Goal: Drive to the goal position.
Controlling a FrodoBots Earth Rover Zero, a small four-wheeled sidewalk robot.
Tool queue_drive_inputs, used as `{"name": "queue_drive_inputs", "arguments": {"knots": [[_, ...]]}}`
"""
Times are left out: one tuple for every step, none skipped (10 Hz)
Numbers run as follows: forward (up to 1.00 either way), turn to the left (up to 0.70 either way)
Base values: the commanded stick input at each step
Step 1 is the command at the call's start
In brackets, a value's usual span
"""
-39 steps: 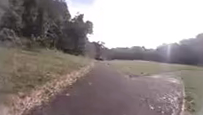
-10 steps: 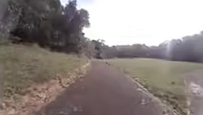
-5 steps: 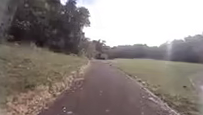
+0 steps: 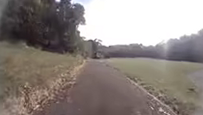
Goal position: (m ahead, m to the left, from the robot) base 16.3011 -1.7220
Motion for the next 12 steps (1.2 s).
{"name": "queue_drive_inputs", "arguments": {"knots": [[0.85,0.00],[0.85,0.00],[0.85,0.00],[0.85,0.00],[0.85,0.00],[0.85,0.00],[0.85,0.00],[0.85,0.00],[0.85,0.00],[0.85,0.00],[0.85,-0.09],[0.85,-0.21]]}}
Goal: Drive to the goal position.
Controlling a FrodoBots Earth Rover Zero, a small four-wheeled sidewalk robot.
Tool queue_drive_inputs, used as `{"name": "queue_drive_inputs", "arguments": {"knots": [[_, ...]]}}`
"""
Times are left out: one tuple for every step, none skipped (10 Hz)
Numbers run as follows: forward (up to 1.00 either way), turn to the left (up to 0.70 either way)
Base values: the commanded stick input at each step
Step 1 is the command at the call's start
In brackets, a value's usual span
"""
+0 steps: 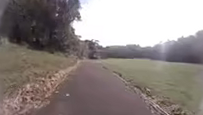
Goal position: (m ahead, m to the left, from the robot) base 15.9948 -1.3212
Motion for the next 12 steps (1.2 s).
{"name": "queue_drive_inputs", "arguments": {"knots": [[0.85,-0.32],[0.85,-0.34],[0.85,-0.09],[0.85,0.00],[0.85,0.00],[0.85,0.00],[0.85,0.00],[0.85,0.00],[0.85,0.00],[0.85,0.00],[0.85,0.00],[0.85,0.00]]}}
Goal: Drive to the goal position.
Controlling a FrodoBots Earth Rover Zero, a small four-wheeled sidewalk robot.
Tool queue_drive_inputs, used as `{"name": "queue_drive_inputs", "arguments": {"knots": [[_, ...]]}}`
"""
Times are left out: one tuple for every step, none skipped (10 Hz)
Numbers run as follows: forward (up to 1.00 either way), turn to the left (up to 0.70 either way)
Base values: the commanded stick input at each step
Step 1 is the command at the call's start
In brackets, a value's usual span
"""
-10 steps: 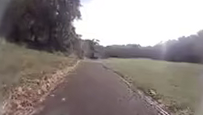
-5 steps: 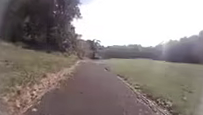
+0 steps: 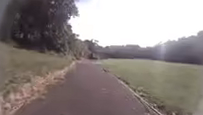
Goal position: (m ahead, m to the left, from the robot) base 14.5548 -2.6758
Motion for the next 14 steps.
{"name": "queue_drive_inputs", "arguments": {"knots": [[0.85,0.00],[0.85,0.00],[0.85,0.00],[0.85,0.00],[0.85,0.00],[0.85,0.00],[0.85,0.00],[0.85,0.00],[0.85,0.00],[0.85,0.00],[0.85,0.00],[0.85,0.00],[0.85,0.00],[0.85,0.00]]}}
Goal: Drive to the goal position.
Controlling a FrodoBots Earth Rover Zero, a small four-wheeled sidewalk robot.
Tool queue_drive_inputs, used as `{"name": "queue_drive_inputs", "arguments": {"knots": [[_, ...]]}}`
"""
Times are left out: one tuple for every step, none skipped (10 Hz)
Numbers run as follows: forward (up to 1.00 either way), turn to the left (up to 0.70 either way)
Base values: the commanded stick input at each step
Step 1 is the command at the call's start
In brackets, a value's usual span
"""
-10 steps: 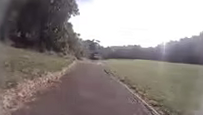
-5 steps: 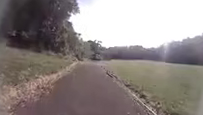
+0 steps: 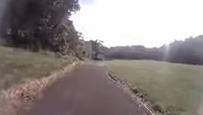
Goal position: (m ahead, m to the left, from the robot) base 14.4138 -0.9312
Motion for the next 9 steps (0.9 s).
{"name": "queue_drive_inputs", "arguments": {"knots": [[0.85,0.00],[0.85,0.00],[0.85,0.00],[0.85,0.00],[0.85,0.00],[0.85,-0.30],[0.85,-0.33],[0.85,-0.26],[0.85,-0.15]]}}
